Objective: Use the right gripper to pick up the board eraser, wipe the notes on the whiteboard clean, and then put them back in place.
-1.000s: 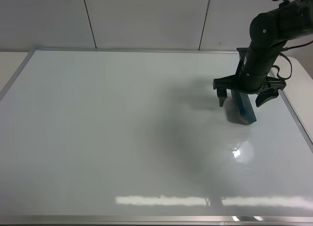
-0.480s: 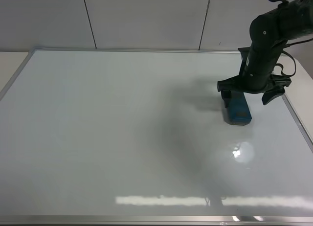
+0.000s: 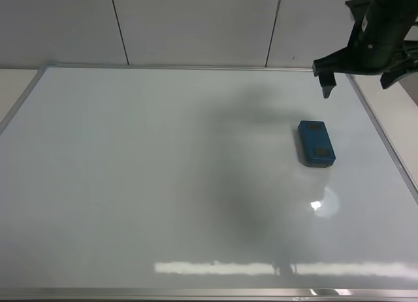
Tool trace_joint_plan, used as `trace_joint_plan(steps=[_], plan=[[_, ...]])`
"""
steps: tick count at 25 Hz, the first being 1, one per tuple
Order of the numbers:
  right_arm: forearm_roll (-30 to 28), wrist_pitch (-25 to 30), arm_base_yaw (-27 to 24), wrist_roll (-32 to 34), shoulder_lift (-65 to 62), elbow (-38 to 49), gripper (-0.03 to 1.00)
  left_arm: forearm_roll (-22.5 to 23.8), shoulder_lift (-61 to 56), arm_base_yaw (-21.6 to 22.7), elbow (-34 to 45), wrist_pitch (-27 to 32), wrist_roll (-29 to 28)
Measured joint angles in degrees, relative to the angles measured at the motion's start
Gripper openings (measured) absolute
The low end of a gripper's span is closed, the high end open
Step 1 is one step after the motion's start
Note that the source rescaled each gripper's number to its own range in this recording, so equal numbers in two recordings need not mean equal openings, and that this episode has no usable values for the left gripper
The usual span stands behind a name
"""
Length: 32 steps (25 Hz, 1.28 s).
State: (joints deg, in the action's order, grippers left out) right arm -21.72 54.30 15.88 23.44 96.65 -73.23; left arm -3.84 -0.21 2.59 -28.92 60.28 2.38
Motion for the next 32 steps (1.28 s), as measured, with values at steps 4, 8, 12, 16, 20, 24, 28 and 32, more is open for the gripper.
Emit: trace_joint_plan(steps=[4, 8, 12, 16, 20, 24, 28, 32], plan=[[0.0, -0.1, 0.0, 0.0, -6.6, -0.3, 0.87, 0.0, 0.0, 0.0, 0.0, 0.0, 0.0], [0.0, 1.4, 0.0, -0.5, -12.7, -0.4, 0.87, 0.0, 0.0, 0.0, 0.0, 0.0, 0.0], [0.1, 3.0, 0.0, -1.1, -18.9, -0.4, 0.87, 0.0, 0.0, 0.0, 0.0, 0.0, 0.0], [1.1, 3.5, 0.0, -2.8, -26.4, -0.4, 0.84, 0.0, 0.0, 0.0, 0.0, 0.0, 0.0], [4.0, 4.4, 0.0, -3.3, -33.9, -0.4, 0.80, 0.0, 0.0, 0.0, 0.0, 0.0, 0.0], [4.5, 6.8, 0.0, -6.1, -39.4, -0.4, 0.79, 0.0, 0.0, 0.0, 0.0, 0.0, 0.0], [3.1, 11.3, 0.0, -9.0, -42.8, -0.4, 0.79, 0.0, 0.0, 0.0, 0.0, 0.0, 0.0], [3.3, 12.1, 0.0, -12.4, -47.5, -0.4, 0.79, 0.0, 0.0, 0.0, 0.0, 0.0, 0.0]])
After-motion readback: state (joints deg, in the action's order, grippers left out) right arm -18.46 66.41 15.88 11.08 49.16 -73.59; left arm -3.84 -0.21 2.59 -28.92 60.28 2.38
